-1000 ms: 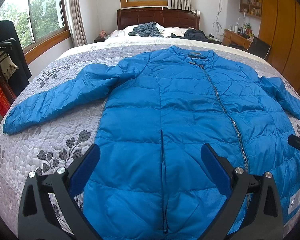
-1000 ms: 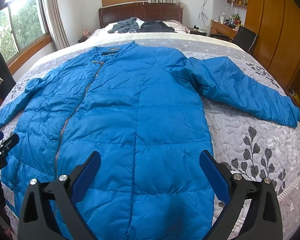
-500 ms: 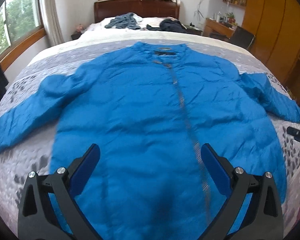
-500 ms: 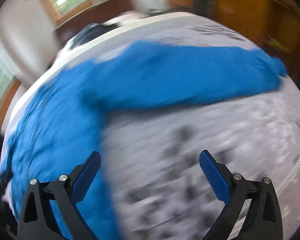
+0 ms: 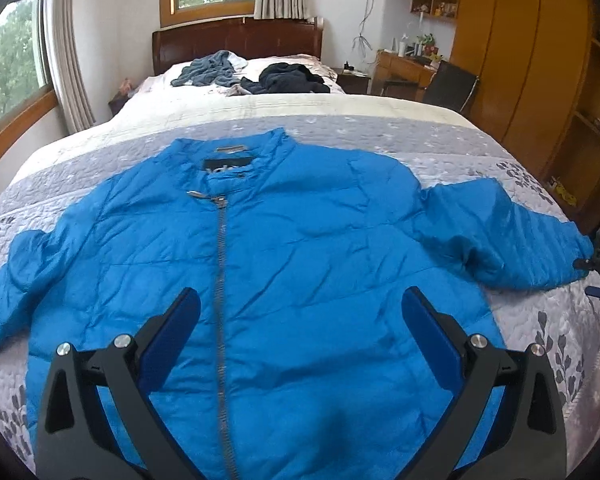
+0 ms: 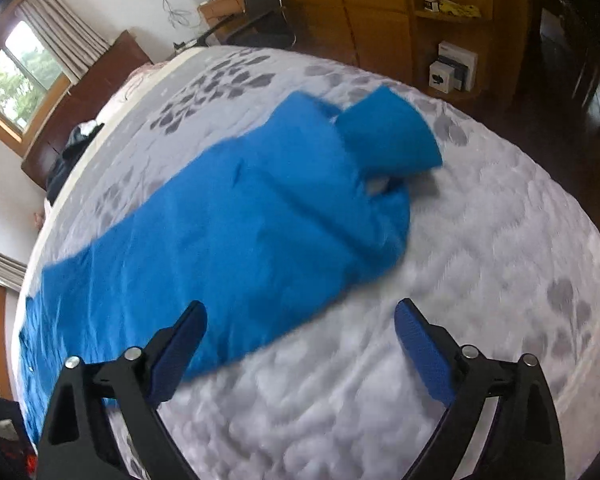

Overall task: Fold large clothes
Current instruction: 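Move the right tool to the jacket sleeve cuff and grasp it, then carry the sleeve cuff with the right tool across the jacket body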

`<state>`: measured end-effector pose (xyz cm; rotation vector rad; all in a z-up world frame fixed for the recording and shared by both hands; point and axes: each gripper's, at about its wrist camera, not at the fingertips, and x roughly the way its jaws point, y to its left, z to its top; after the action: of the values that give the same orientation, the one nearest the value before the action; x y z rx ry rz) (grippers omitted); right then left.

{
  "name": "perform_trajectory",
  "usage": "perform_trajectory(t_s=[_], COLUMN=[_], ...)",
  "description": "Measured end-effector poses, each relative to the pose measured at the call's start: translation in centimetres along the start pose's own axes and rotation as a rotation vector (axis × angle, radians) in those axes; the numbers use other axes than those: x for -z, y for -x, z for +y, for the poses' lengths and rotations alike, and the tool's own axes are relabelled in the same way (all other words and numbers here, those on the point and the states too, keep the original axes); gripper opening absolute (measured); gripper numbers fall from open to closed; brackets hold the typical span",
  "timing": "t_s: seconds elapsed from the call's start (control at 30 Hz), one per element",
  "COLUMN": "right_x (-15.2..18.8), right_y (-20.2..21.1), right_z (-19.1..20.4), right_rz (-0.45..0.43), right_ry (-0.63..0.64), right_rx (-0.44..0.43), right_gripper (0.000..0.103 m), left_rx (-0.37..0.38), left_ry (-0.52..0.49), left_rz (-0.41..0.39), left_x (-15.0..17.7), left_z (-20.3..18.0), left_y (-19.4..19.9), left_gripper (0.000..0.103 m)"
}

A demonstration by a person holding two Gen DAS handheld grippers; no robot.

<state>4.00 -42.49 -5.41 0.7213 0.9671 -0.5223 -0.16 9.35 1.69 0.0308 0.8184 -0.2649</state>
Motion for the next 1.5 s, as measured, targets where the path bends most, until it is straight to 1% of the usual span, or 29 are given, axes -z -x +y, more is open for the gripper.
perform_trajectory(t_s=[0.1,0.13,0.2,0.27,0.3,0.37,0.4,0.47,0.57,0.7,0.8,0.9,1.1,1.13,1.2,1.23,1.37,1.43,1.5], right_x=[-1.6,-2.2,-2.8,-3.2,-3.3,-3.5,-3.5,-3.5,-3.3,-2.8,-2.0,-0.7,3.4,4.5,5.9,7.1,10.7,13.1,15.0], right_y=[-0.5,-0.7,-1.0,-0.8,-0.8,-0.7,-0.7,-0.3,0.8,2.8,4.9,6.6,8.8,9.0,9.1,9.1,8.5,7.4,6.6], right_z=[-0.7,-0.7,-0.8,-0.7,-0.6,-0.5,-0.4,-0.2,0.5,2.9,6.0,10.0,19.9,22.2,24.9,27.1,32.4,35.3,37.0], right_rz=[-0.014,-0.024,-0.034,-0.052,-0.054,-0.047,-0.045,-0.050,-0.068,-0.104,-0.128,-0.144,-0.150,-0.144,-0.134,-0.127,-0.094,-0.054,-0.020], right_ry=[-0.011,-0.011,-0.012,-0.005,-0.001,0.002,0.002,0.012,0.023,0.061,0.119,0.188,0.372,0.411,0.457,0.496,0.608,0.669,0.701], right_rx=[-0.012,-0.011,0.015,0.052,0.058,0.033,0.030,0.031,0.018,-0.019,-0.103,-0.168,-0.303,-0.326,-0.360,-0.390,-0.437,-0.460,-0.477], right_gripper=[0.096,0.094,0.086,0.067,0.062,0.044,0.041,0.030,0.020,0.014,0.011,0.011,0.011,0.010,0.009,0.008,0.008,0.008,0.008], left_rx=[-0.004,-0.006,-0.007,-0.011,-0.013,-0.015,-0.017,-0.021,-0.030,-0.045,-0.051,-0.057,-0.062,-0.061,-0.065,-0.068,-0.072,-0.078,-0.081], left_ry=[-0.002,0.002,0.014,0.024,0.030,0.040,0.045,0.051,0.065,0.098,0.119,0.126,0.142,0.147,0.158,0.164,0.192,0.201,0.206], left_rz=[0.016,0.024,0.032,0.035,0.036,0.034,0.031,0.026,0.025,0.039,0.043,0.038,0.018,0.018,0.018,0.018,0.015,0.010,0.010], left_x=[0.1,0.2,0.3,0.3,0.3,0.4,0.4,0.4,0.4,0.5,0.8,0.9,1.3,1.4,1.5,1.6,1.6,1.6,1.6], left_z=[0.0,0.1,0.7,1.3,1.7,2.4,2.8,3.4,4.4,6.3,7.6,8.7,10.6,10.9,11.7,12.1,13.7,14.3,14.6], left_y=[-0.7,-0.9,-1.0,-1.1,-1.1,-0.8,-0.7,-0.4,-0.1,-0.2,-0.1,0.4,1.3,1.4,1.5,1.5,1.8,1.9,1.9], left_gripper=[0.100,0.100,0.100,0.100,0.100,0.100,0.100,0.100,0.100,0.100,0.100,0.100,0.100,0.100,0.100,0.100,0.100,0.100,0.100])
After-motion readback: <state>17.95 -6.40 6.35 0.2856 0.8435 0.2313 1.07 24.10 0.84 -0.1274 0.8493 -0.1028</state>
